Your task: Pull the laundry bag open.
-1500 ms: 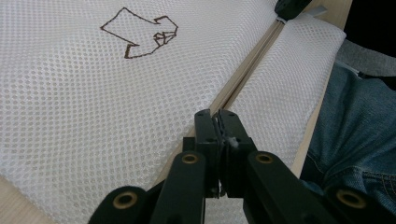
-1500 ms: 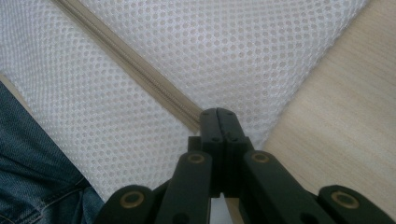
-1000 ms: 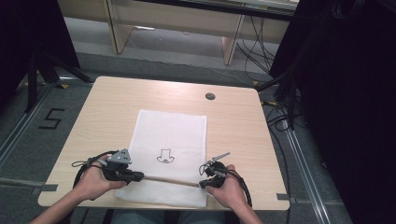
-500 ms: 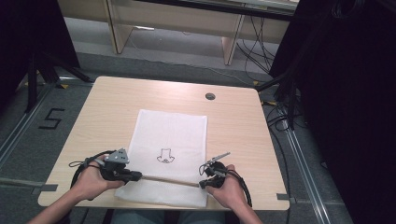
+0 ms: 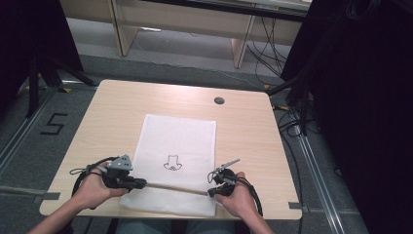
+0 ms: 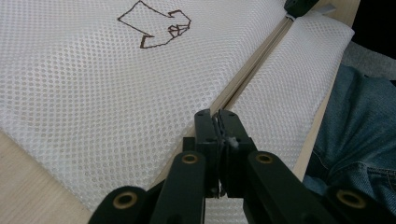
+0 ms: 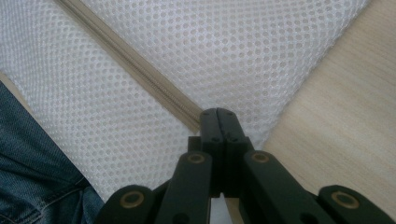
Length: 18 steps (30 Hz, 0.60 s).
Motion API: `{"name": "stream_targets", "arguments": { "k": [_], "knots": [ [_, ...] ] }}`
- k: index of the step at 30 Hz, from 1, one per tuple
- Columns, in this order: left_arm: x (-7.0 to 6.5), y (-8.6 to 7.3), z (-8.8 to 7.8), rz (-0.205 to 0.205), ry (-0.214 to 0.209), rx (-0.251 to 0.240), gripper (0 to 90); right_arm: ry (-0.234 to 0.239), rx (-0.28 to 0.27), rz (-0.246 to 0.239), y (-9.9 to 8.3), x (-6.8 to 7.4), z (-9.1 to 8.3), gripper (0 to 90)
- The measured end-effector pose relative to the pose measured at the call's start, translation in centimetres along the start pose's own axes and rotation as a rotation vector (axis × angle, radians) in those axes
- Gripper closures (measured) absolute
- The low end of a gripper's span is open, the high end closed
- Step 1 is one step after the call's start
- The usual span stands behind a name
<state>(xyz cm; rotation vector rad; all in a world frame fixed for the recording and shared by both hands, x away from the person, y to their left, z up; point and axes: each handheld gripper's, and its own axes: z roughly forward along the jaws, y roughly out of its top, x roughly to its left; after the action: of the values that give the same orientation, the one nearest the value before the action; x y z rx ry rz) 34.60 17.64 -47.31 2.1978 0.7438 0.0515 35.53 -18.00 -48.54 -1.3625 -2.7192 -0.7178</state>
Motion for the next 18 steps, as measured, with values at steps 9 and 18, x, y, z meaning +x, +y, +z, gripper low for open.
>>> {"name": "stream_targets", "arguments": {
  "k": [9, 18],
  "knots": [
    [0.05, -0.07, -0.07, -0.001, 0.007, -0.004, 87.4, 0.0, 0.0, -0.001, -0.01, 0.0, 0.0, 90.0],
    [0.16, -0.25, -0.17, -0.021, 0.004, -0.007, 87.4, 0.0, 0.001, -0.002, 0.0, 0.02, -0.02, 90.0]
  ]
}}
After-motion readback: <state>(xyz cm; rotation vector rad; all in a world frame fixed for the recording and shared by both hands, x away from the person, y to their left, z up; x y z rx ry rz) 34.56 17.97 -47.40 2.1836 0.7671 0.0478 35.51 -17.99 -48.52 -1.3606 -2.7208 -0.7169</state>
